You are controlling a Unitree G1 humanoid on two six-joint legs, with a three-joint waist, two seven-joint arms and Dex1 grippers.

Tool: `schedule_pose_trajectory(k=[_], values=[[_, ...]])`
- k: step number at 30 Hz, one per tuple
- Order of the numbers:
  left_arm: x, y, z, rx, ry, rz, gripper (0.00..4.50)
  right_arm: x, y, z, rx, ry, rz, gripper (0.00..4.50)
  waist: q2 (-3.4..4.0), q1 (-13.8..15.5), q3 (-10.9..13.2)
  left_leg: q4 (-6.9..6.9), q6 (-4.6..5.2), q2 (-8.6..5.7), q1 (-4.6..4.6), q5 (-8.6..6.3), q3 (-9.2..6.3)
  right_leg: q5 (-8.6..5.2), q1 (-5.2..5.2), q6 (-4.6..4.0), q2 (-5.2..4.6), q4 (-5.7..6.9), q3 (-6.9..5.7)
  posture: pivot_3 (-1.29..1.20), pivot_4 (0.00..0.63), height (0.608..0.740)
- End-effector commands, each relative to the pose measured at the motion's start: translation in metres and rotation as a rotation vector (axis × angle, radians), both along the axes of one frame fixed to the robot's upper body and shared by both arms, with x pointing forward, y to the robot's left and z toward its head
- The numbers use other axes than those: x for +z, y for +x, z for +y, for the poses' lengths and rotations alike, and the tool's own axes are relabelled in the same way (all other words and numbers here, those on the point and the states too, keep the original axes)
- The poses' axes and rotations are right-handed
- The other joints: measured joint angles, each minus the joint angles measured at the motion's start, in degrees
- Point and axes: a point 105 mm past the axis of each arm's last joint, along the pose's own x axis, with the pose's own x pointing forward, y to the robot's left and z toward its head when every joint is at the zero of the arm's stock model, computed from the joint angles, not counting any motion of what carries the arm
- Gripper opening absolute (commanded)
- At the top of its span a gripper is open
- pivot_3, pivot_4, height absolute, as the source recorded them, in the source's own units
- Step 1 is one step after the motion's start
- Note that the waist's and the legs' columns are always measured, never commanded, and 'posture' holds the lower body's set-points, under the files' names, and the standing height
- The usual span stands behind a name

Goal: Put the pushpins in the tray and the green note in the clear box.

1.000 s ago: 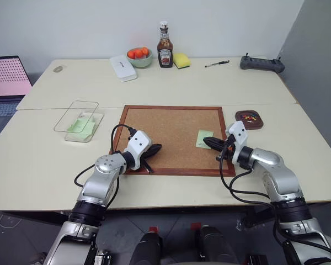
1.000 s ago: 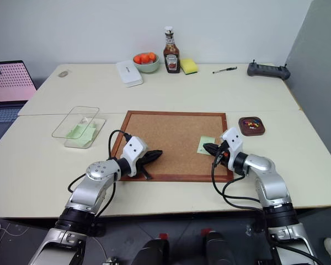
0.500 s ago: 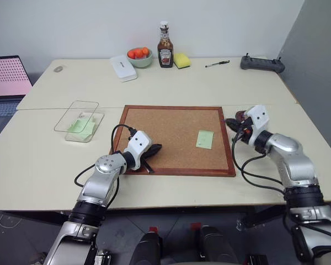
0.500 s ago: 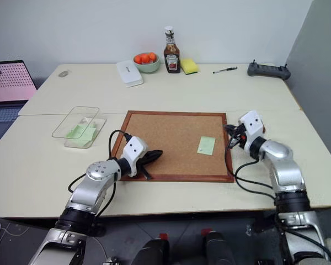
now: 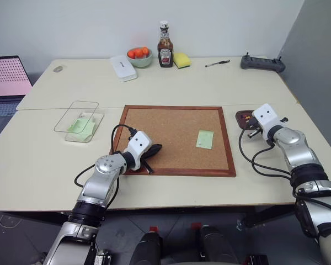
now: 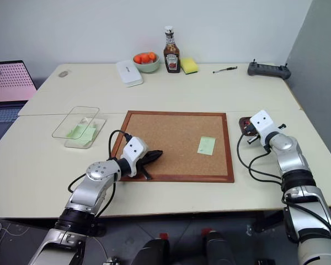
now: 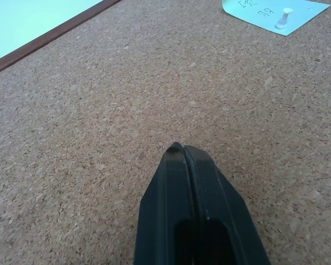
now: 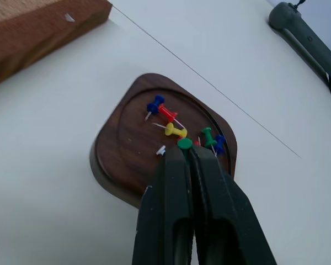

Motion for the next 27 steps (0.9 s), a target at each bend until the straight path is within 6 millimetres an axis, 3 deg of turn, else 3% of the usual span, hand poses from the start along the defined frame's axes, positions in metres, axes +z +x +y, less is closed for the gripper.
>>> schedule_pose_trajectory(k=[1,3,12,17,21,27], values=[[-0.032,-0.012,0.002,-0.008,0.057,0.112,0.0,0.011,0.007,-0.003,-0.017,-0.028,-0.042,0.48,0.0,0.0,0.0,0.0,0.0,-0.01,0.0,0.0,0.0,0.0,0.0,0.0,0.0,0.0,0.01,0.0,0.15,0.74],[-0.032,-0.012,0.002,-0.008,0.056,0.112,0.0,0.01,0.007,-0.004,-0.022,-0.028,-0.036,0.65,0.0,0.0,0.0,0.0,0.0,-0.01,0.0,0.0,0.01,0.0,0.0,0.0,0.0,0.0,0.01,0.0,0.15,0.74],[-0.032,-0.012,0.001,-0.01,0.055,0.112,0.0,0.024,0.01,-0.006,-0.024,0.006,-0.071,2.46,0.0,-0.1,0.0,0.0,0.0,-0.01,0.01,0.0,0.03,0.0,0.0,0.0,0.0,0.01,0.05,0.0,0.15,0.74],[-0.032,-0.012,0.001,-0.008,0.053,0.112,0.0,0.048,0.005,-0.003,0.033,0.1,-0.115,2.46,0.01,0.0,0.0,0.0,0.01,-0.01,-0.01,0.0,0.03,0.0,-0.01,0.0,0.0,0.0,0.05,0.0,0.15,0.74],[-0.033,-0.013,0.001,-0.01,0.054,0.115,0.0,0.051,-0.008,0.021,0.178,0.193,-0.089,2.46,0.0,0.0,0.0,0.0,0.01,-0.01,-0.01,-0.01,0.0,0.0,0.0,0.0,0.01,-0.01,0.04,0.0,0.15,0.74],[-0.033,-0.013,0.001,-0.014,0.054,0.118,0.0,0.038,-0.06,0.095,0.555,0.314,0.01,2.46,0.01,0.0,0.0,0.0,0.02,0.02,0.0,-0.02,-0.04,0.0,0.02,0.01,0.02,0.0,0.0,0.0,0.15,0.74]])
